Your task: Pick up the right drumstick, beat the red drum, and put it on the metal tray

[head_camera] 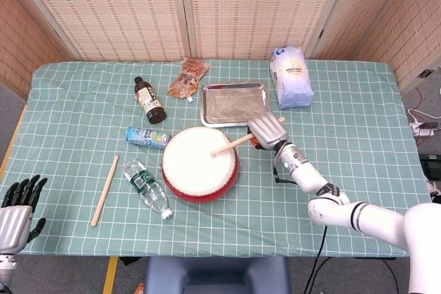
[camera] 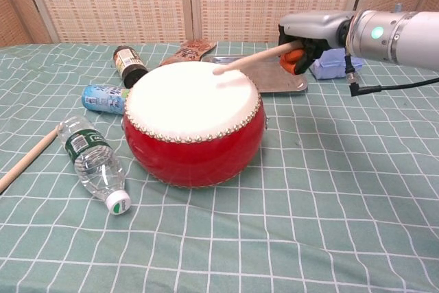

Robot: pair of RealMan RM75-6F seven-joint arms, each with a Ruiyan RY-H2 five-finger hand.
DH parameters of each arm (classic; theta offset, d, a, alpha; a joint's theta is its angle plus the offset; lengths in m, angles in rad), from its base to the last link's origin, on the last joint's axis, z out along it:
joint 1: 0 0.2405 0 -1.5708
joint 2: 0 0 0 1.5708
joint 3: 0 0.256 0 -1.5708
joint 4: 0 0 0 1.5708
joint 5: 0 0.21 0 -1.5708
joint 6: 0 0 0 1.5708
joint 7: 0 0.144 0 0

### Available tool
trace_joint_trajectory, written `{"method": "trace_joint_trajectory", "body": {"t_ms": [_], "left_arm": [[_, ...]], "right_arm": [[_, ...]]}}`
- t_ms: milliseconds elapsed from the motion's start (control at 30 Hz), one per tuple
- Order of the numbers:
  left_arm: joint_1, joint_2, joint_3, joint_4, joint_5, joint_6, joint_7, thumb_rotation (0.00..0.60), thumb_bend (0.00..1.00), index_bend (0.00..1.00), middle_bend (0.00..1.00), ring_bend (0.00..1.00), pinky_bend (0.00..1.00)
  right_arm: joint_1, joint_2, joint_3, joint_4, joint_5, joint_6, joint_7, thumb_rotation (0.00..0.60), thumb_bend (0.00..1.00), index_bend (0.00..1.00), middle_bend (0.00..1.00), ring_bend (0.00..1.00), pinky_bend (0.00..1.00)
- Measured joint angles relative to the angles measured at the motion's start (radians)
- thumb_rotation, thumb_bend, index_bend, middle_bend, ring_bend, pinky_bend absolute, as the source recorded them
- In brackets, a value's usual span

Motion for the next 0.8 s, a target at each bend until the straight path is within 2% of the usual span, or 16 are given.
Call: {"method": "trace_joint_trajectory", "body": {"t_ms": [100,200,433,533,600,800], "left_arm": [[0.000,-0.001,-0.001,0.001,-0.001,0.000,-0.001,0.600,0.28,0.00,0.00,0.00,0.03],[0.000,-0.003,0.000,0.003,-0.001,-0.001,-0.003,0.600,0.28,0.00,0.00,0.00,0.03],[0.000,-0.006,0.001,0.010,-0.004,-0.006,-0.007,0.600,0.28,0.00,0.00,0.00,0.03],[0.001,-0.006,0.001,0.013,-0.005,-0.006,-0.012,0.600,0.28,0.00,0.00,0.00,0.03],[0.001,-0.007,-0.001,0.015,-0.007,-0.005,-0.013,0.600,0.28,0.00,0.00,0.00,0.03],[0.002,-0.010,0.002,0.021,-0.003,-0.006,-0.017,0.600,0.28,0.00,0.00,0.00,0.03]], "right_arm": [[-0.001,0.002,0.014,-0.006,-0.003,0.001,0.060,0.600,1.00,1.00,1.00,1.00,1.00],[0.006,0.001,0.007,-0.001,-0.008,-0.006,0.043,0.600,1.00,1.00,1.00,1.00,1.00],[0.034,-0.029,-0.041,0.032,0.028,-0.012,-0.167,0.600,1.00,1.00,1.00,1.00,1.00],[0.037,-0.037,-0.038,0.026,0.073,0.001,-0.209,0.600,1.00,1.00,1.00,1.00,1.00],[0.033,-0.038,-0.026,0.016,0.077,0.015,-0.188,0.600,1.00,1.00,1.00,1.00,1.00],[0.003,-0.031,0.026,-0.024,0.023,0.050,0.025,0.600,1.00,1.00,1.00,1.00,1.00]]}}
